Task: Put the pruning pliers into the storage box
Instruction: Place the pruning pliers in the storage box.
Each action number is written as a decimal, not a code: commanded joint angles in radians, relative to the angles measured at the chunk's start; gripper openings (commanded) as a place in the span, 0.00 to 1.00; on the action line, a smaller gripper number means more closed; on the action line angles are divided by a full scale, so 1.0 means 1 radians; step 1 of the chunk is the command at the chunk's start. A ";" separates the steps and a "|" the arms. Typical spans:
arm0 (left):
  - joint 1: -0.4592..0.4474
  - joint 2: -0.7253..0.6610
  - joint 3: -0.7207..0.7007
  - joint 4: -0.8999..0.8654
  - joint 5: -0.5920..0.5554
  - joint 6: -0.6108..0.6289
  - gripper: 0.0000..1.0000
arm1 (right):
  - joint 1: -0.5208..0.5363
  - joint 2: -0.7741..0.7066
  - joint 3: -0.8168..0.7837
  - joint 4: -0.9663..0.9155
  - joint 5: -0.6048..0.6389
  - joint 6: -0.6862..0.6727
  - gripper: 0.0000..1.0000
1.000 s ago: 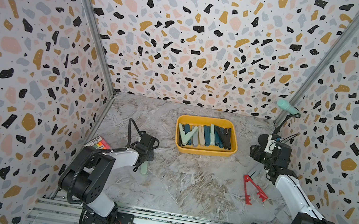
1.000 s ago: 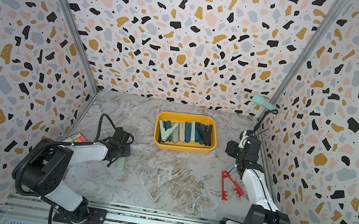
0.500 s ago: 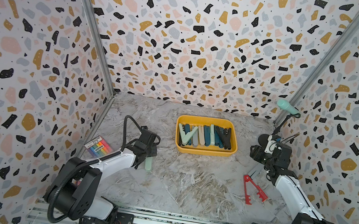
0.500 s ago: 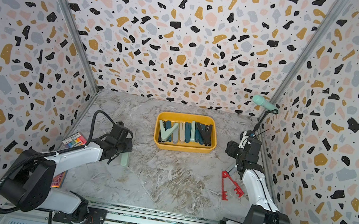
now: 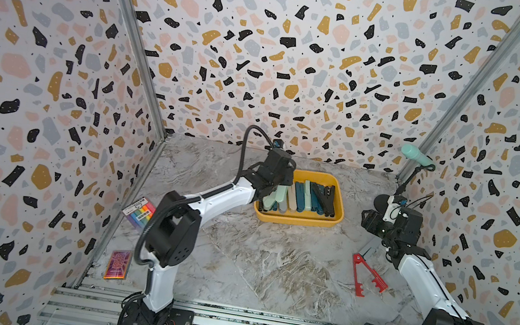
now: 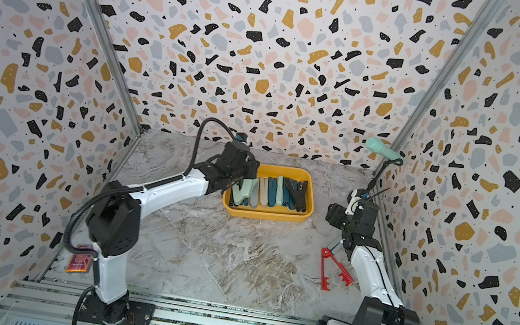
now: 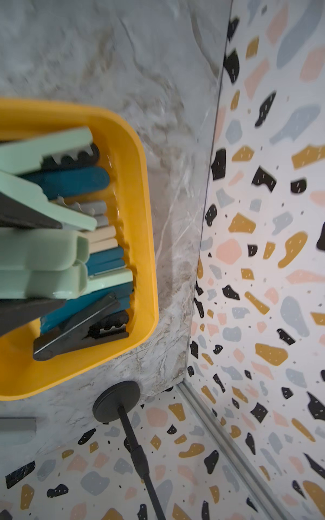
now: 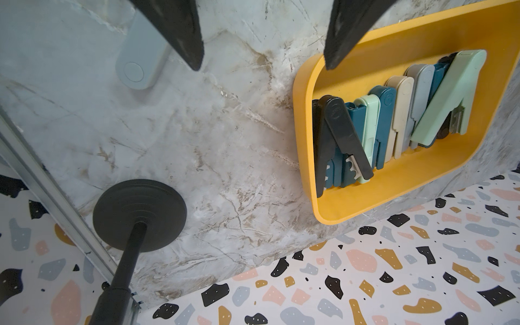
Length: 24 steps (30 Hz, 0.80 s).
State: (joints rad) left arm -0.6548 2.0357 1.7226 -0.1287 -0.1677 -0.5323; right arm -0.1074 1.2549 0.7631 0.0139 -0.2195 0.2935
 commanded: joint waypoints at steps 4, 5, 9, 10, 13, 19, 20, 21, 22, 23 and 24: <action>-0.022 0.252 0.284 -0.165 0.039 0.049 0.00 | -0.005 -0.029 -0.042 -0.051 0.036 0.000 0.70; -0.024 0.273 0.304 -0.176 0.031 0.055 0.00 | -0.004 -0.037 -0.051 -0.054 0.044 0.001 0.70; -0.031 0.337 0.322 -0.204 -0.014 0.075 0.00 | -0.005 -0.061 -0.073 -0.061 0.065 0.010 0.70; -0.031 0.349 0.326 -0.213 -0.021 0.080 0.00 | -0.005 -0.064 -0.073 -0.062 0.067 0.010 0.70; -0.031 0.372 0.332 -0.238 -0.051 0.097 0.00 | -0.006 -0.068 -0.068 -0.070 0.074 0.011 0.70; -0.029 0.370 0.318 -0.258 -0.084 0.132 0.00 | -0.006 -0.066 -0.061 -0.074 0.075 0.011 0.70; -0.029 0.370 0.317 -0.263 -0.083 0.140 0.00 | -0.005 -0.066 -0.061 -0.074 0.076 0.011 0.70; -0.029 0.368 0.316 -0.268 -0.085 0.146 0.00 | -0.005 -0.066 -0.062 -0.075 0.075 0.011 0.70; -0.029 0.366 0.315 -0.271 -0.084 0.154 0.00 | -0.006 -0.066 -0.062 -0.075 0.074 0.011 0.70; -0.029 0.362 0.315 -0.272 -0.083 0.162 0.01 | -0.006 -0.066 -0.064 -0.072 0.073 0.011 0.70; -0.029 0.358 0.315 -0.275 -0.079 0.171 0.03 | -0.005 -0.066 -0.065 -0.071 0.074 0.010 0.70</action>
State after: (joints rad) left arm -0.6846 2.4176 2.0167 -0.3740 -0.2268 -0.4080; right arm -0.1078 1.2133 0.6834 -0.0452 -0.1596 0.2958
